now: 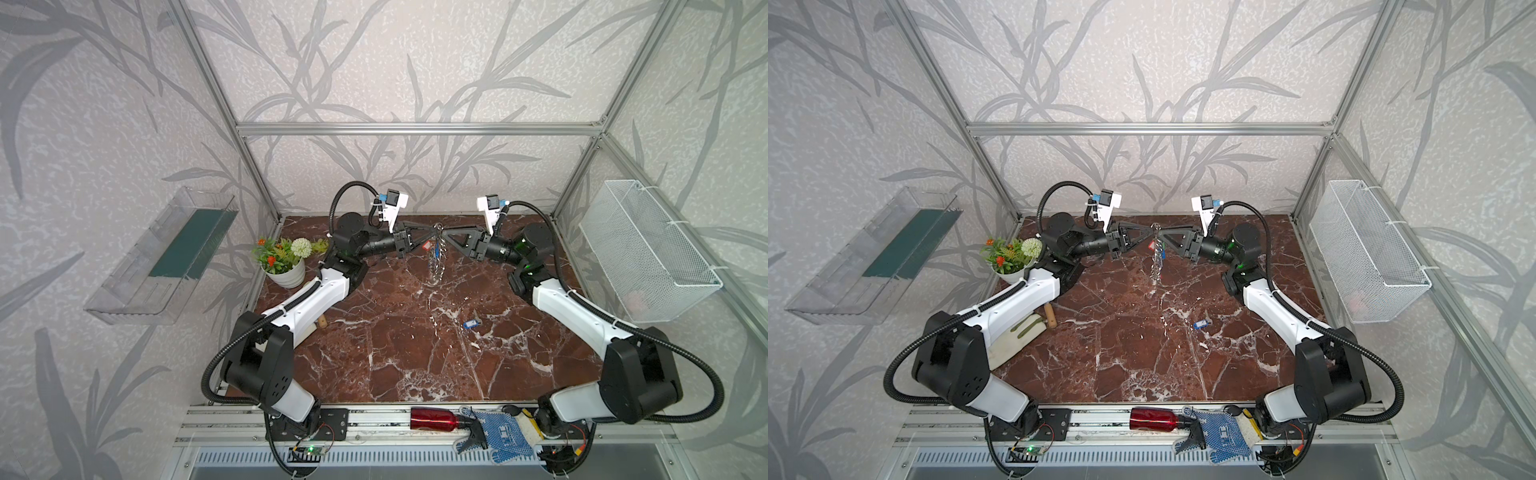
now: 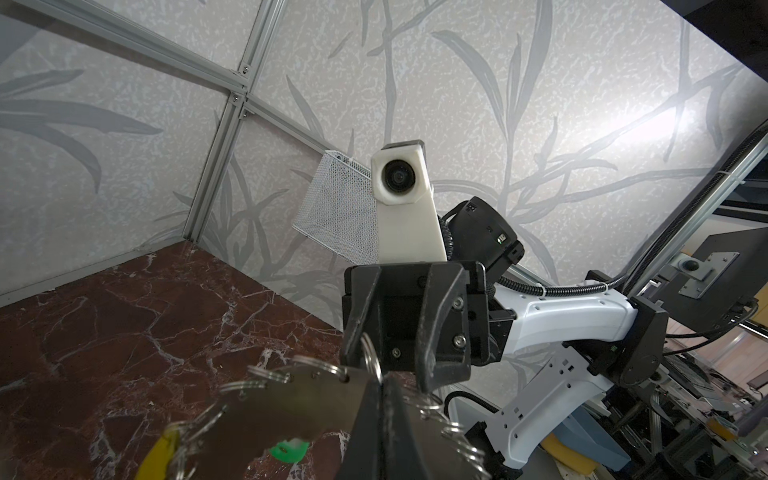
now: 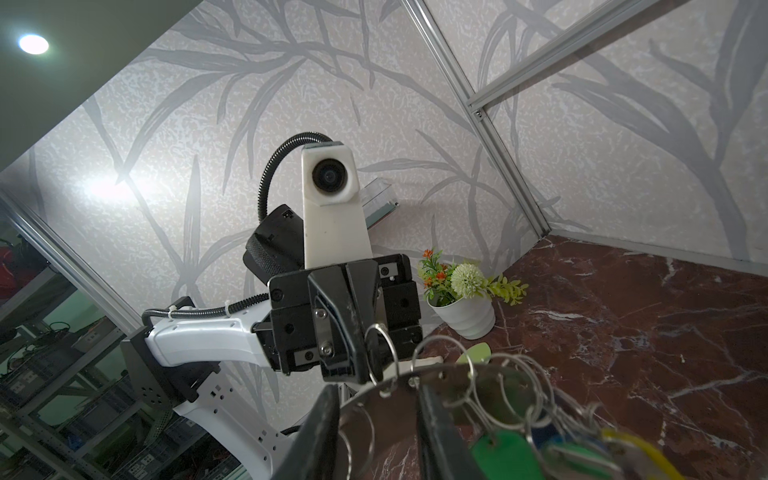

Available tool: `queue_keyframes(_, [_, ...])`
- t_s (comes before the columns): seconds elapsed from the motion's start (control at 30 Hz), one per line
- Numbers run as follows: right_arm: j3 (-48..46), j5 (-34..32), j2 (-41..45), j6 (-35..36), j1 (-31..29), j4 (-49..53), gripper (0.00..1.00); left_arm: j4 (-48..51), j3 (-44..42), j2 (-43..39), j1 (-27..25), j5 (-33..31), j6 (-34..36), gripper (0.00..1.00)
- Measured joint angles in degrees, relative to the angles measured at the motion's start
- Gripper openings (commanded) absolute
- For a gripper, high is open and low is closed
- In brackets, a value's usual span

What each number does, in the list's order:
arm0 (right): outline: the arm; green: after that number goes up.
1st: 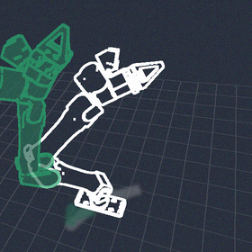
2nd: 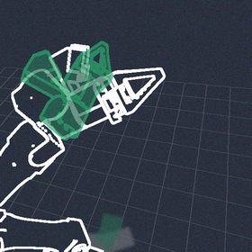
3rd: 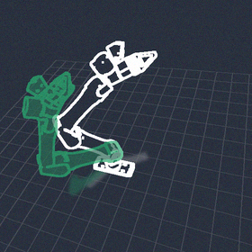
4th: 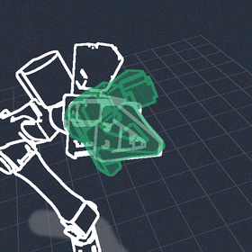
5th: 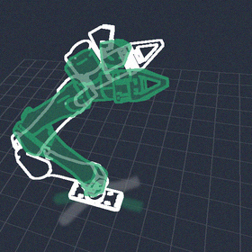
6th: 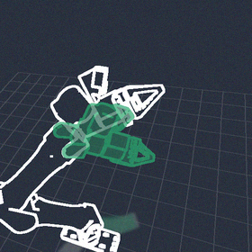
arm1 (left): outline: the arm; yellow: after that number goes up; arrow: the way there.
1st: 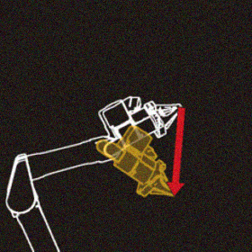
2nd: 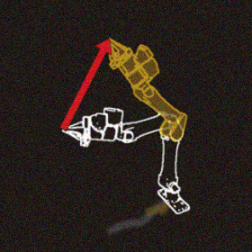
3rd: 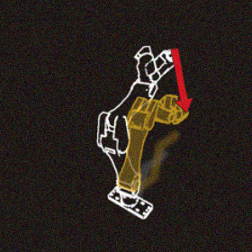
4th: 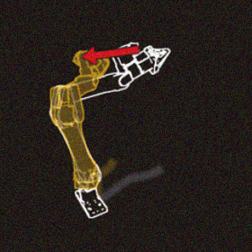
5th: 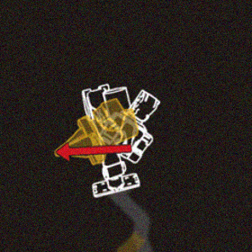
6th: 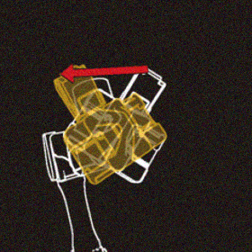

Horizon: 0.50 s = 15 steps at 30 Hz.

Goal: Put the keys on the keyring
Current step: 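Raise the held ring plate higher with both grippers, holding it vertical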

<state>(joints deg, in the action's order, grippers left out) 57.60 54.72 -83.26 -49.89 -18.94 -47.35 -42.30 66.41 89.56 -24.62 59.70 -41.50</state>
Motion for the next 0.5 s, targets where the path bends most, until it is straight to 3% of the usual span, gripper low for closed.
queue_keyframes(0.5, [0.87, 1.40, -2.38, -5.68, 0.00, -5.42, 0.22, -5.07, 0.00, 0.90, 0.11, 4.17, -3.54, 0.00])
